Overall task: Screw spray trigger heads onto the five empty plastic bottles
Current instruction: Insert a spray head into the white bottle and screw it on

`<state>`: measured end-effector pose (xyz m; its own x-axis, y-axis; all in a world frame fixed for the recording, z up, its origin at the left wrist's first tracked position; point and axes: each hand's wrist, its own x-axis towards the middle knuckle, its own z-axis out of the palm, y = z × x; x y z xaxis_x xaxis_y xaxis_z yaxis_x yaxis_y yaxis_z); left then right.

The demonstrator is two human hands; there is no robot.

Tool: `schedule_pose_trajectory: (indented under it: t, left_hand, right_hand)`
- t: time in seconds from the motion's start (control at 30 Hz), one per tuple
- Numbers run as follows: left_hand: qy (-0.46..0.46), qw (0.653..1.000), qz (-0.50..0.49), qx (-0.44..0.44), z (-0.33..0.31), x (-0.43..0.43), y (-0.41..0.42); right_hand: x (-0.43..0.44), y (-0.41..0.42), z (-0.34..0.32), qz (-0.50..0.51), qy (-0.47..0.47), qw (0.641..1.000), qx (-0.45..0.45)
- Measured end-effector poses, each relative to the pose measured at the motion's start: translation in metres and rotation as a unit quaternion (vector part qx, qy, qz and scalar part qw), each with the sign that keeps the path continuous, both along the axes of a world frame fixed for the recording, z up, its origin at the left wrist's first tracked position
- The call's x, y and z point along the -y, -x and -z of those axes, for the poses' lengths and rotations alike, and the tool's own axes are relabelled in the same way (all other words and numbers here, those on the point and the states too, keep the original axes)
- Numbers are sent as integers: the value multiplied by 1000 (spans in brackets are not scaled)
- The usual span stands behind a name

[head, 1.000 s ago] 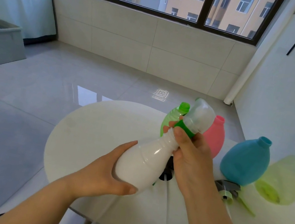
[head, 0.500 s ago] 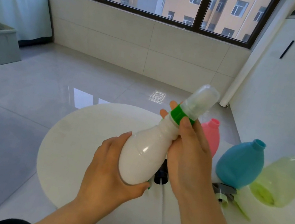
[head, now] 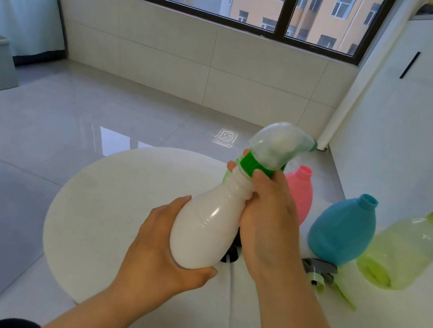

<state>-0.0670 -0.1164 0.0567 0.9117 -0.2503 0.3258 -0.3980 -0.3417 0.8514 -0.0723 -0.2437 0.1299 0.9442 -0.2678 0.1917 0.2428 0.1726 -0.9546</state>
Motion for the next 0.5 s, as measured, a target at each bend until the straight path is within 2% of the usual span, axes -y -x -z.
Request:
schedule_pose_trajectory:
  t: [0.1, 0.23, 0.33, 0.5]
  left_hand:
    - [15, 1000, 7, -22, -2, 0, 1]
    - [21, 999, 22, -28, -3, 2, 3]
    - [16, 999, 28, -39, -1, 4, 5]
    - [20, 998, 41, -49, 1, 6, 4]
  right_hand:
    - [2, 0, 2, 7, -1, 1000, 19]
    - [-2, -3, 1, 72, -4, 997, 24]
    - [-5, -4, 0, 121, 29, 992, 16]
    - [-2, -2, 1, 126, 37, 991, 6]
